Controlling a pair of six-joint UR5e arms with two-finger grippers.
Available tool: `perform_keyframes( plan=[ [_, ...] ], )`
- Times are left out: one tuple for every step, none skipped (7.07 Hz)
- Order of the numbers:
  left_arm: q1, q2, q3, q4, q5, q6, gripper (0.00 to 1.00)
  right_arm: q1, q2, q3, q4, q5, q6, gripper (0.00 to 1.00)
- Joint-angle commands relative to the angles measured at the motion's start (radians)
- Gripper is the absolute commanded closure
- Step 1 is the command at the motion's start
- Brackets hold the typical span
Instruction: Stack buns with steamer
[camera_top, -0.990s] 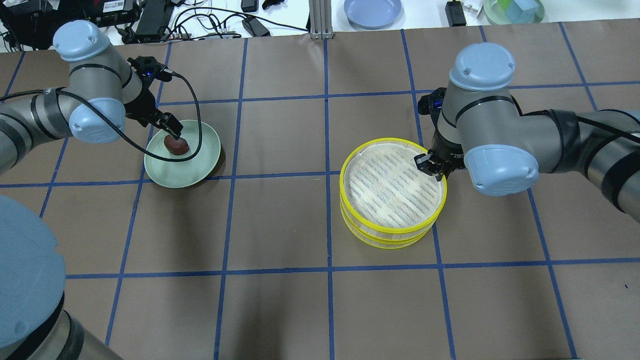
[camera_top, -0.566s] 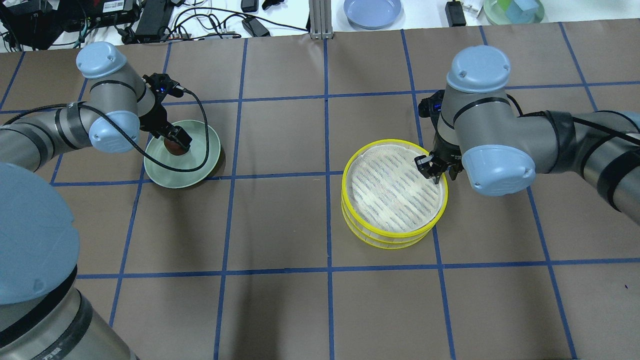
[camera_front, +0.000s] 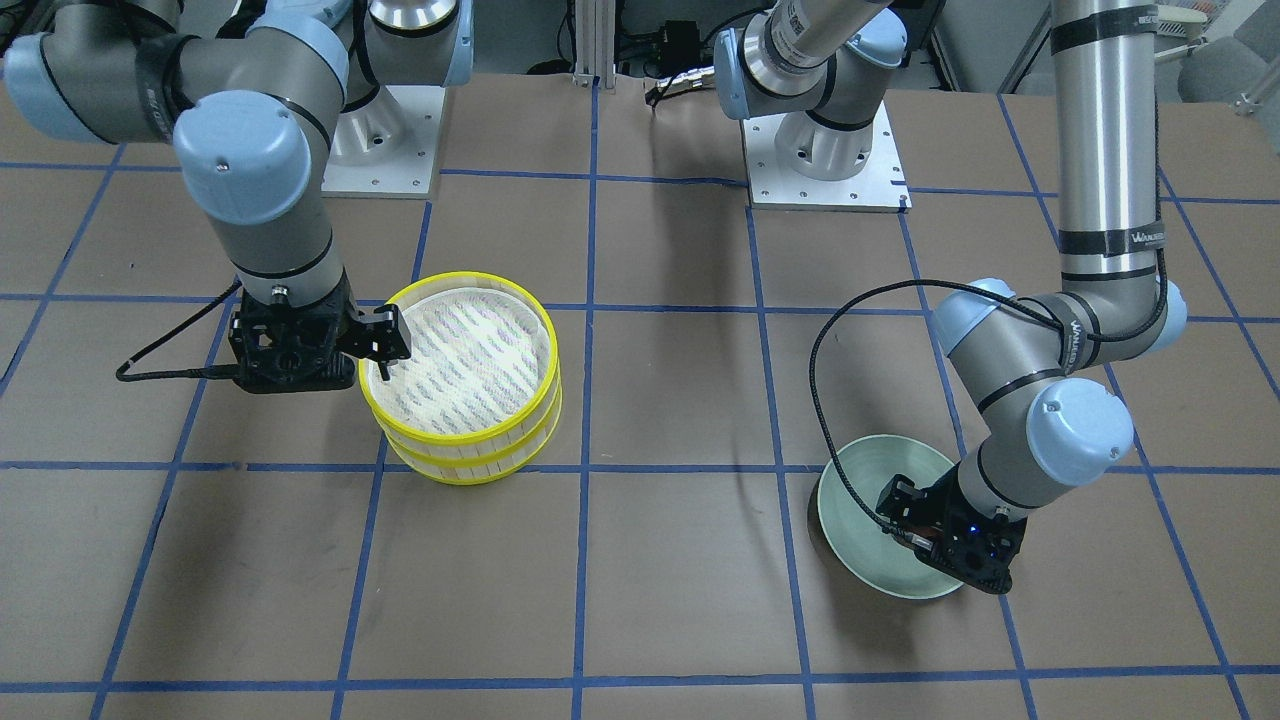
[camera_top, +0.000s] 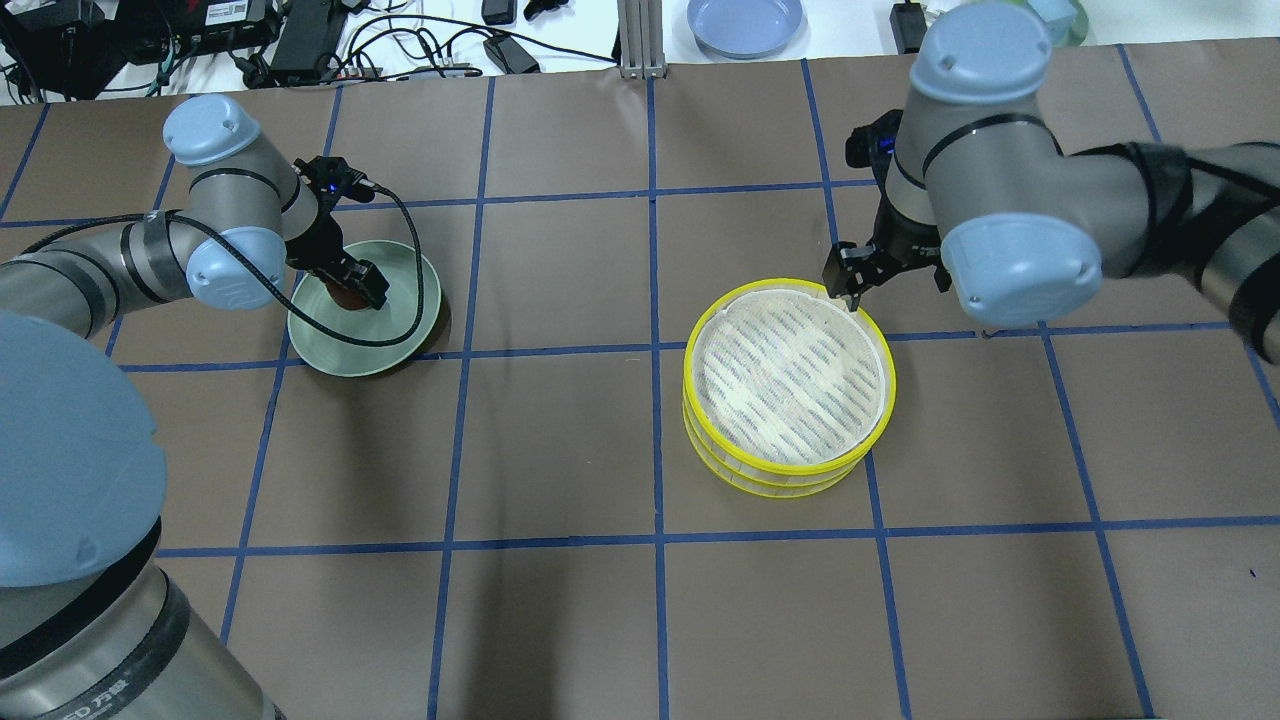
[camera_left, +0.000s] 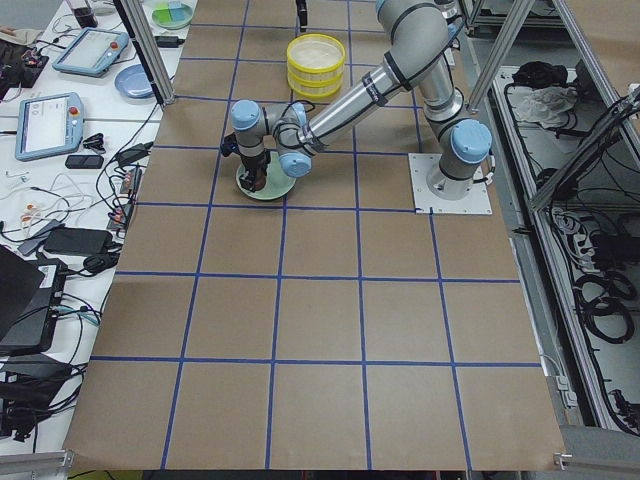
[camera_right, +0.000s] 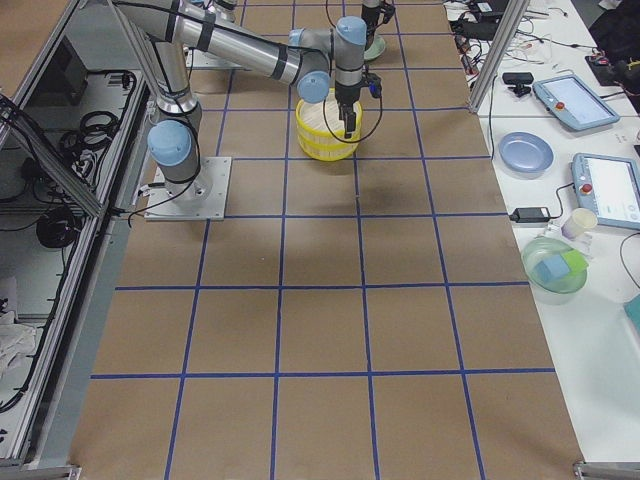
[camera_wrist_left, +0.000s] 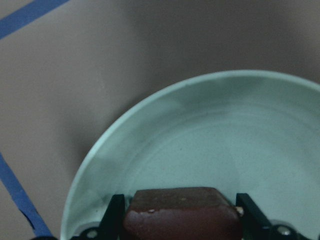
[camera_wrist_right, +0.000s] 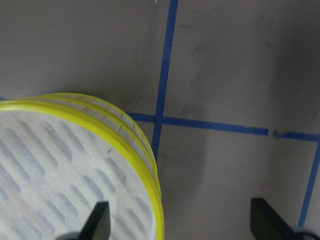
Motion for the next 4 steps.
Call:
perform_keyframes(
  plan=[
    [0.001,0.005,0.01,0.002,-0.001,0.0,1.0,0.0,-0.009,-0.324,0.335,0.006,0.015,0.0],
    [0.001,0.03,0.012,-0.001,0.005,-0.007,1.0,0.0,-0.026,-0.397,0.397,0.03,0.018,0.0],
    [0.001,0.056,0.016,-0.024,0.007,-0.109,1.0,0.0,-0.058,-0.397,0.416,0.049,0.05,0.0],
    [-0.013,0.085,0.028,-0.067,0.005,-0.186,1.0,0.0,-0.066,-0.397,0.441,0.057,0.091,0.0]
  ],
)
